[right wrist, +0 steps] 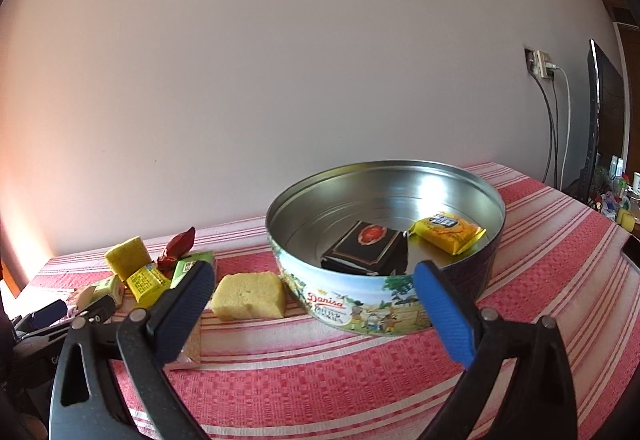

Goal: Organize objects
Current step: 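Grasp the white Oriental Club box with the right gripper, then lift the white box with the right gripper while the left gripper grasps the rope ball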

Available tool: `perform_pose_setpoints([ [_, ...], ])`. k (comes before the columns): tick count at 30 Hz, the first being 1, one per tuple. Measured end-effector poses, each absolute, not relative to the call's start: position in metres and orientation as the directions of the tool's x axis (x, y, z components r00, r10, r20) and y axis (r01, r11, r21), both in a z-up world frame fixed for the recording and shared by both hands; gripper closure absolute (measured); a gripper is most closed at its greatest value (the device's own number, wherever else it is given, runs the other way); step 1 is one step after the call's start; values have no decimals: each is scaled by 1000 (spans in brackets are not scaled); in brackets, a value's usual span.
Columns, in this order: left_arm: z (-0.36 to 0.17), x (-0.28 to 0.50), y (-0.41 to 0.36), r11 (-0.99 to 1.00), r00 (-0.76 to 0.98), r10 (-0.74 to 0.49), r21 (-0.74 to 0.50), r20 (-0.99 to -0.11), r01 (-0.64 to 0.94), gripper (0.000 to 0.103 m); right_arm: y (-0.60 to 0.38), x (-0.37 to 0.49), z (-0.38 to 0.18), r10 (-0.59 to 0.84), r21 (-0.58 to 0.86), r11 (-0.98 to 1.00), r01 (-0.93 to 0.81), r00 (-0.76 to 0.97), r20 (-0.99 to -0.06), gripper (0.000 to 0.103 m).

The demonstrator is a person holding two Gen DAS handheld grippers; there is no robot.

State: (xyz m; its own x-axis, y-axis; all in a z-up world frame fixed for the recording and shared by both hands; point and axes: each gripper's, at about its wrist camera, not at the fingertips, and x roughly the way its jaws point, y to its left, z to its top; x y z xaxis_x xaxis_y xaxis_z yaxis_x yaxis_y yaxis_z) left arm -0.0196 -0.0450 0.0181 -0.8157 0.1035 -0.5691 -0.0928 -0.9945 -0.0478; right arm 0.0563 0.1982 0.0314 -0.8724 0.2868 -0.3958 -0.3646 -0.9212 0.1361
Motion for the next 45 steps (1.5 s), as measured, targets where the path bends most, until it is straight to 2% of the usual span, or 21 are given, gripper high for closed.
perform_pose_setpoints([
  [5, 23, -28, -82, -1000, -839, -2, -7, -544, 7, 17, 171, 35, 21, 179, 113, -959, -262, -860, -478, 2],
  [13, 25, -38, -143, -981, -817, -43, -131, -575, 144, 17, 126, -16, 3, 67, 81, -985, -150, -776, -627, 13],
  [17, 27, -36, -138, -984, -804, 37, -164, -593, 76, 17, 108, -38, -8, 65, 47, -989, -137, -711, -700, 17],
  [21, 29, -28, -117, -993, -789, 79, -120, -609, -7, 17, 94, -53, -19, 70, 0, -994, -108, -649, -758, 22],
  [24, 25, -27, -105, -990, -752, 130, -123, -647, -65, 17, 91, -59, -27, 74, -21, -995, -94, -609, -790, 37],
  [25, 24, -26, -102, -990, -740, 136, -124, -659, -71, 17, 92, -58, -26, 63, -8, -996, -92, -612, -788, 40],
  [26, 23, -24, -101, -990, -737, 134, -125, -663, -68, 17, 95, -57, -26, 66, -6, -995, -100, -615, -786, 50],
  [28, 22, -23, -97, -992, -735, 118, -112, -667, -57, 17, 99, -54, -25, 58, -4, -996, -88, -621, -782, 61],
  [33, 19, -20, -93, -996, -734, 67, -90, -676, -7, 17, 112, -40, -22, -9, 66, -996, -63, -649, -761, 61],
  [39, -1, -18, -85, -996, -692, 32, -80, -721, 38, 27, 123, -6, -2, -1, 59, -997, -53, -743, -670, 61],
  [45, -8, -22, -91, -989, -687, 77, -142, -723, 38, 27, 115, 1, 11, 18, 31, -998, -46, -793, -609, 61],
])
